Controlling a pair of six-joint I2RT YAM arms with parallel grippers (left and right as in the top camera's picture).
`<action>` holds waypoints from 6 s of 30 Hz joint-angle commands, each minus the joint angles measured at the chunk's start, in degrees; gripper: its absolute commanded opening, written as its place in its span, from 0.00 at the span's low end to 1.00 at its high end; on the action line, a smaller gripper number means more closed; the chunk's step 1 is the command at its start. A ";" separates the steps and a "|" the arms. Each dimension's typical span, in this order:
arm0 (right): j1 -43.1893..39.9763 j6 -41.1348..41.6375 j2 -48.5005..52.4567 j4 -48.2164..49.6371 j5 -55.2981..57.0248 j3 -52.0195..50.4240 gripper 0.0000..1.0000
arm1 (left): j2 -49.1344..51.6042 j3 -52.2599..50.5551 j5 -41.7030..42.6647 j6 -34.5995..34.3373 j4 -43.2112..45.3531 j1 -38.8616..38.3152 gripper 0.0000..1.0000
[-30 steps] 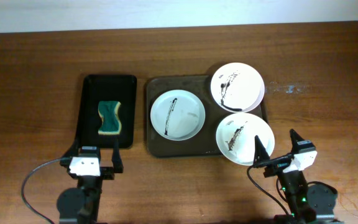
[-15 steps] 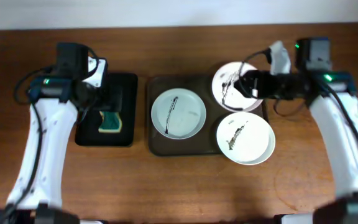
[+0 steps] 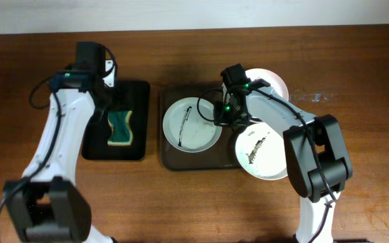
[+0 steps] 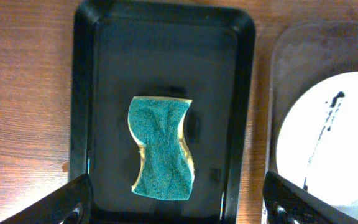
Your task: Clean dirty plates on tray and stack at the side
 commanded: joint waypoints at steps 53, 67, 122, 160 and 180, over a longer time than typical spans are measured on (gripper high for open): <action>-4.76 -0.63 2.75 5.07 -17.16 -3.85 0.04 | 38.99 19.10 4.52 7.67 -7.58 -17.55 0.00; -4.74 -0.63 2.75 5.27 -16.68 -3.85 0.04 | 38.99 23.43 4.13 -22.23 15.45 -20.81 0.00; -4.63 -0.42 2.78 5.49 -16.06 -3.82 0.04 | 51.95 48.68 -5.49 -11.96 6.56 -24.35 0.00; 27.71 1.16 -22.38 -12.35 82.58 2.05 0.04 | 18.45 49.99 -5.53 -6.45 -17.88 -12.79 0.00; 1.36 -20.87 -7.80 -3.02 6.23 0.33 0.55 | 18.45 49.99 -4.63 -6.84 -17.62 -12.79 0.00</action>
